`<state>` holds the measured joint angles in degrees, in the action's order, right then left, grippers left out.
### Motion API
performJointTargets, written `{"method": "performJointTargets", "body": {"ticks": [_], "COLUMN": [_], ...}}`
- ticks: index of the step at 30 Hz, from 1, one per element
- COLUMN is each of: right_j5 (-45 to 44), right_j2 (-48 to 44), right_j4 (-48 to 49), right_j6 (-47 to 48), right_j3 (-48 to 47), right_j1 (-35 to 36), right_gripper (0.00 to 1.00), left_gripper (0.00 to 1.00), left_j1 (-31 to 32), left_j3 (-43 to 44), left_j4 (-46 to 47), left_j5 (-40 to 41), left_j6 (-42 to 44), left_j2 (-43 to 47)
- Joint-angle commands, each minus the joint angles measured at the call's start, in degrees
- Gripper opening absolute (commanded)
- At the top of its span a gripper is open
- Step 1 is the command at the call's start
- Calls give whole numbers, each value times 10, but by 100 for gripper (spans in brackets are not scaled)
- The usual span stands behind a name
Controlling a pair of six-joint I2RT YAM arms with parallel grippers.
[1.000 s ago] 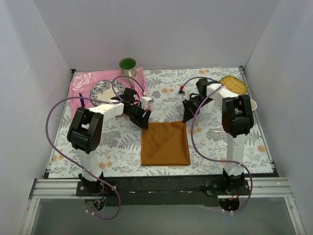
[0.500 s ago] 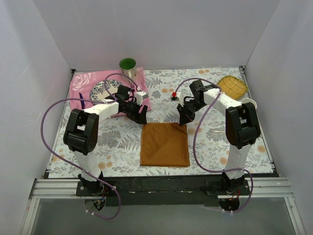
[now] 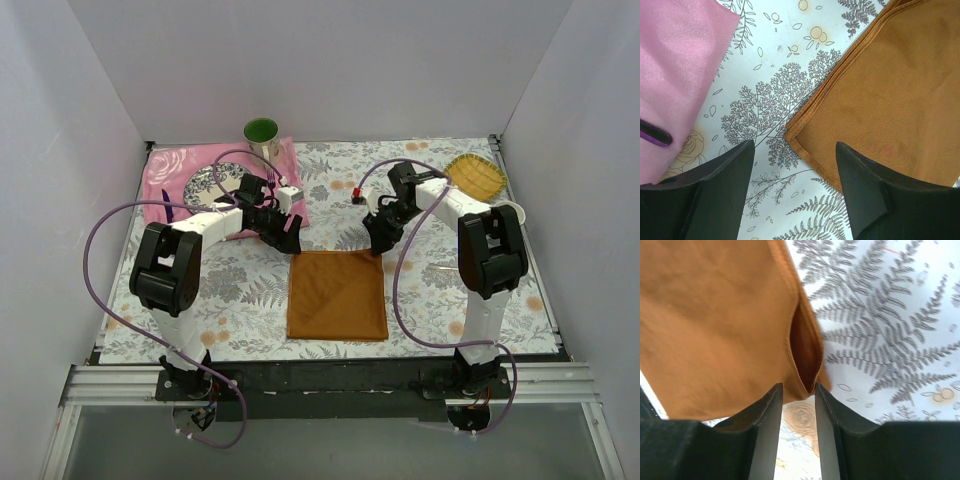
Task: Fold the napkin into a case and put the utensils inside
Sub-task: Smooth out the lower triangle-folded napkin at the center of the board.
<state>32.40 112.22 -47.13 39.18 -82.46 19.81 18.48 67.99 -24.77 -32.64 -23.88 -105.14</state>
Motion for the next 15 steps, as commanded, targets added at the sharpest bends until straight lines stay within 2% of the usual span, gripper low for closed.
{"method": "performJointTargets", "body": {"ticks": [1,6,15], "right_j5": [-36,-52,-6], "right_j2": [29,58,76], "right_j4": [-31,-47,-86], "right_j6": [7,16,35], "right_j3": [-43,-66,-73], "right_j1": [-7,-7,-5], "right_gripper": [43,43,35], "left_gripper": [66,66,66], "left_j1": [-4,-4,-4], "left_j3": [4,8,14], "left_j4": [10,10,10], "left_j5": [-16,-15,-15], "left_j6": [9,9,7], "left_j2": [27,23,13]}}
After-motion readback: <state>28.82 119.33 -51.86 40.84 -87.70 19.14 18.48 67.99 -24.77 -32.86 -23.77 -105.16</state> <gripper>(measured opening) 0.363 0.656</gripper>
